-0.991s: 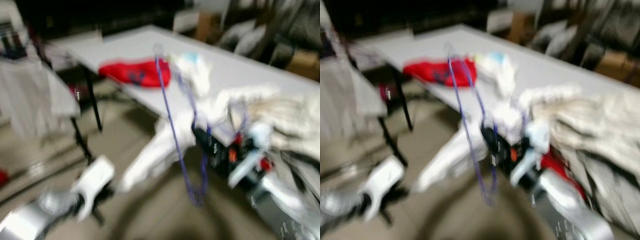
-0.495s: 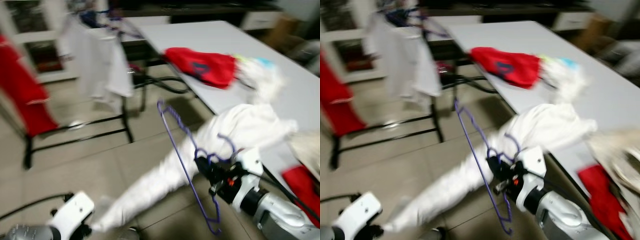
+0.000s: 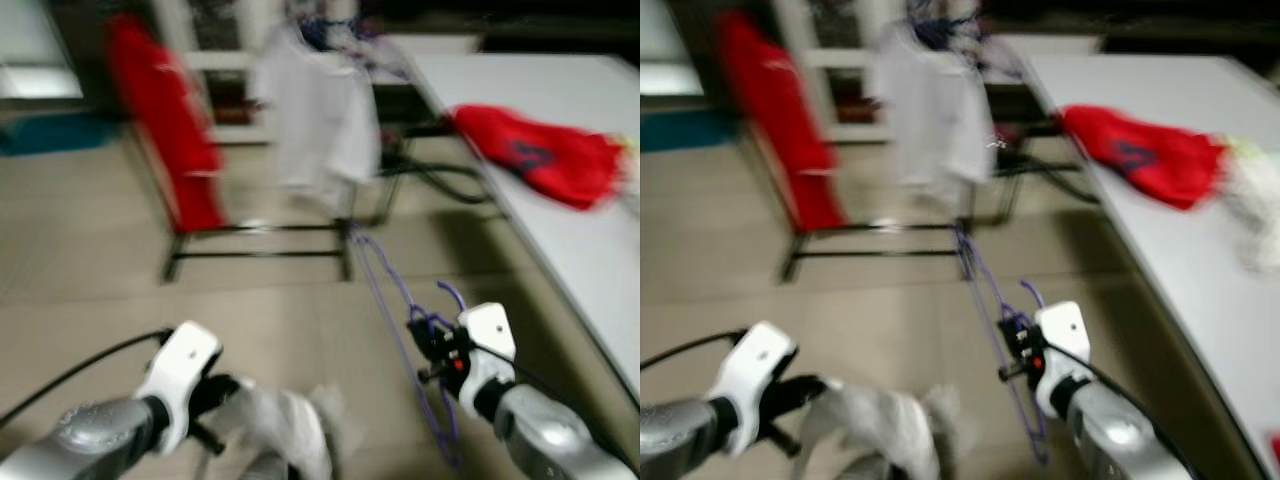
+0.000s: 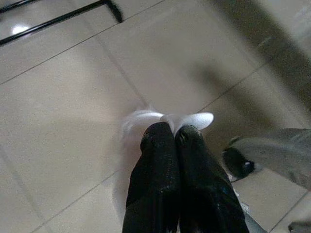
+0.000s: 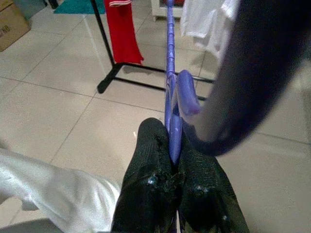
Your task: Hang hanger
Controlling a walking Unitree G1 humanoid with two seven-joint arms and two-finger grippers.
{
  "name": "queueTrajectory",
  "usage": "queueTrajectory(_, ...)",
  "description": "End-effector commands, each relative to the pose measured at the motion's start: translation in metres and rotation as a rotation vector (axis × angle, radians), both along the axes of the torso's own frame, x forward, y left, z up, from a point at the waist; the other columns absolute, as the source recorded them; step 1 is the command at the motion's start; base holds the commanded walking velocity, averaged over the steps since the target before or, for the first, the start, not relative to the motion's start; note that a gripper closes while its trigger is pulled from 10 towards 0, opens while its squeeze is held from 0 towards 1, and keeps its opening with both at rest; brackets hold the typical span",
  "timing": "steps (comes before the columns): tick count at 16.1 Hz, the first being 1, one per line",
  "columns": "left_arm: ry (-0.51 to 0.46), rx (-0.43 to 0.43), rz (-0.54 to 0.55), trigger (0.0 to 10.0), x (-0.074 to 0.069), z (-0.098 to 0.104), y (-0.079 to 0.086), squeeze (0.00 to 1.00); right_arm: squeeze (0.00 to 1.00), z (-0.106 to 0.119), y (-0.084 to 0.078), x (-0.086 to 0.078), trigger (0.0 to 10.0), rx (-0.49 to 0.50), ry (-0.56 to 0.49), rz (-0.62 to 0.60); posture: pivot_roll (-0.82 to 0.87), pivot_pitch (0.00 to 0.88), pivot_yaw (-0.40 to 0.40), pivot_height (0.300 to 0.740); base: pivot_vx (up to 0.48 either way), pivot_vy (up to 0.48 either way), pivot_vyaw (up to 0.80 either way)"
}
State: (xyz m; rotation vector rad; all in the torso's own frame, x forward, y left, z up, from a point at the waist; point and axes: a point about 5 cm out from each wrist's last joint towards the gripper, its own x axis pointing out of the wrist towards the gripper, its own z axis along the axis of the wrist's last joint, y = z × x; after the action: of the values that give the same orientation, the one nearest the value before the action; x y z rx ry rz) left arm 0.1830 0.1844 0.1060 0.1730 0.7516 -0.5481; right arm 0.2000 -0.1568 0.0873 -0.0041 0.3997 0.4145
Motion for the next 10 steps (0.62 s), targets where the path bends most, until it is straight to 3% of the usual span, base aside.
queueTrajectory(1,-0.066,0.014,0.001,10.0,0.010,0.008,0.000,0.00,0.00,0.004,-0.002,0.002,10.0,-0.006,-0.034,-0.016,0.09,0.055,-0.027,0.740,0.000,0.000,0.80)
queueTrajectory(2,-0.190,0.018,0.005,10.0,0.040,0.014,-0.006,0.00,0.00,0.000,-0.008,0.001,10.0,-0.027,-0.031,-0.094,0.06,0.034,0.025,0.740,0.000,0.000,0.80)
queueTrajectory(4,-0.313,0.022,0.052,10.0,0.077,0.025,-0.007,0.00,0.00,-0.006,-0.015,-0.001,10.0,-0.032,-0.013,-0.206,0.04,0.028,0.066,0.740,0.000,0.000,0.80)
queueTrajectory(5,-0.341,0.014,0.076,10.0,0.084,0.027,-0.007,0.00,0.00,-0.007,-0.016,-0.001,10.0,-0.030,-0.014,-0.224,0.04,0.027,0.072,0.740,0.000,0.000,0.80)
queueTrajectory(6,-0.404,-0.082,0.132,10.0,0.099,0.035,-0.010,0.00,0.00,-0.007,-0.018,0.000,10.0,-0.023,-0.023,-0.276,0.03,0.022,0.100,0.740,0.000,0.000,0.80)
queueTrajectory(7,-0.430,-0.146,0.135,10.0,0.104,0.037,-0.018,0.00,0.00,-0.007,-0.019,0.000,10.0,0.014,-0.023,-0.336,0.03,0.020,0.110,0.740,0.000,0.000,0.80)
queueTrajectory(8,-0.438,-0.103,0.119,10.0,0.106,0.033,-0.022,0.00,0.00,-0.007,-0.019,0.002,10.0,0.055,-0.023,-0.390,0.02,0.019,0.125,0.740,0.000,0.000,0.00)
queueTrajectory(10,-0.449,-0.077,0.090,10.0,0.107,0.031,-0.025,0.00,0.00,-0.001,-0.008,0.007,10.0,0.076,-0.046,-0.349,0.02,0.016,0.141,0.740,0.000,0.000,0.00)
